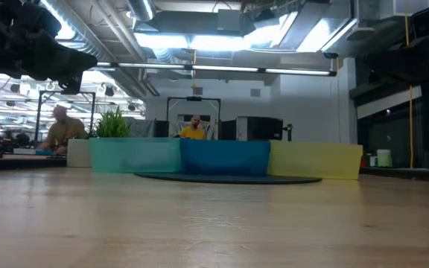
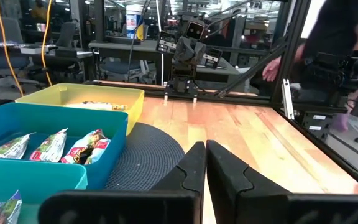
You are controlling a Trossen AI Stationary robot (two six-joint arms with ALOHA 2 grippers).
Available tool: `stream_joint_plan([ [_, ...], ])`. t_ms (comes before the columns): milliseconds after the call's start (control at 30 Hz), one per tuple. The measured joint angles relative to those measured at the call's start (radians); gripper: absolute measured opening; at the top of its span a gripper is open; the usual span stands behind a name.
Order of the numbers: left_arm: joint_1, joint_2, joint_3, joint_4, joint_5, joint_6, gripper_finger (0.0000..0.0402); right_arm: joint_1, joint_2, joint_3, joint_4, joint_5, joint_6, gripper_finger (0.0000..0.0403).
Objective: Pick and place Granola Bars by type
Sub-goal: Return to Home Position
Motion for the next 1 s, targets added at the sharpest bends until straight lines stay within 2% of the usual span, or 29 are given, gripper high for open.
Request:
stream_joint_plan([
  [1000, 0.000, 0.000, 0.000, 0.000, 0.000, 0.000, 0.0004, 0.000, 0.000, 0.000, 0.000, 0.000, 0.000, 0.0032],
])
